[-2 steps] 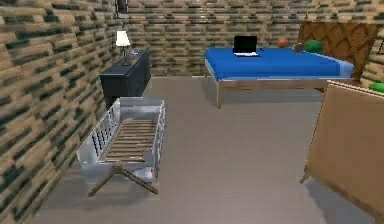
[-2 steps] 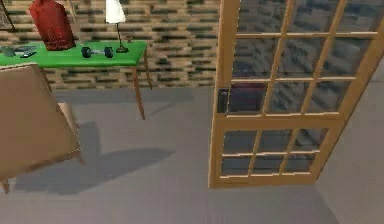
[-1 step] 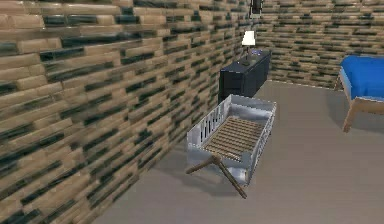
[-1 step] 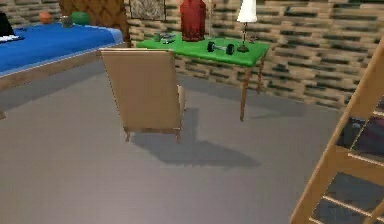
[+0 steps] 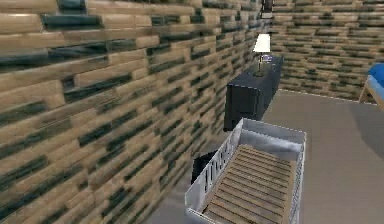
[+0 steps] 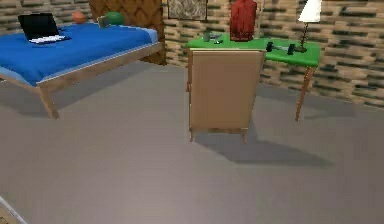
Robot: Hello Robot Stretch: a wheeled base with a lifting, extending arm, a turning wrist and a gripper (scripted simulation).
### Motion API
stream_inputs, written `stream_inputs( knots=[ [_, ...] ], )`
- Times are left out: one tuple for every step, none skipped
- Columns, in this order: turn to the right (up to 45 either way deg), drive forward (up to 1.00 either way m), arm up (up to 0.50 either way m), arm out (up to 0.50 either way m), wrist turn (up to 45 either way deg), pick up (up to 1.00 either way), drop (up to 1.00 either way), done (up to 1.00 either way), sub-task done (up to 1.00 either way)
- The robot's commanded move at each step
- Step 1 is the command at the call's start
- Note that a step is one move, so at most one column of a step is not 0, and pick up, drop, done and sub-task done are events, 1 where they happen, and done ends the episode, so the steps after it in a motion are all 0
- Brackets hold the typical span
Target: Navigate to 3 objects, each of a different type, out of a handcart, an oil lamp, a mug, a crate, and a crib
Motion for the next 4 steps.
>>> stream_inputs(
  knots=[
    [21.0,0.00,0.00,0.00,0.0,0.00,0.00,0.00,0.00],
    [0.0,0.00,0.00,0.00,0.0,0.00,0.00,0.00,1.00],
    [45.0,0.00,0.00,0.00,0.0,0.00,0.00,0.00,0.00],
    [21.0,0.00,0.00,0.00,0.0,0.00,0.00,0.00,0.00]
  ],
)
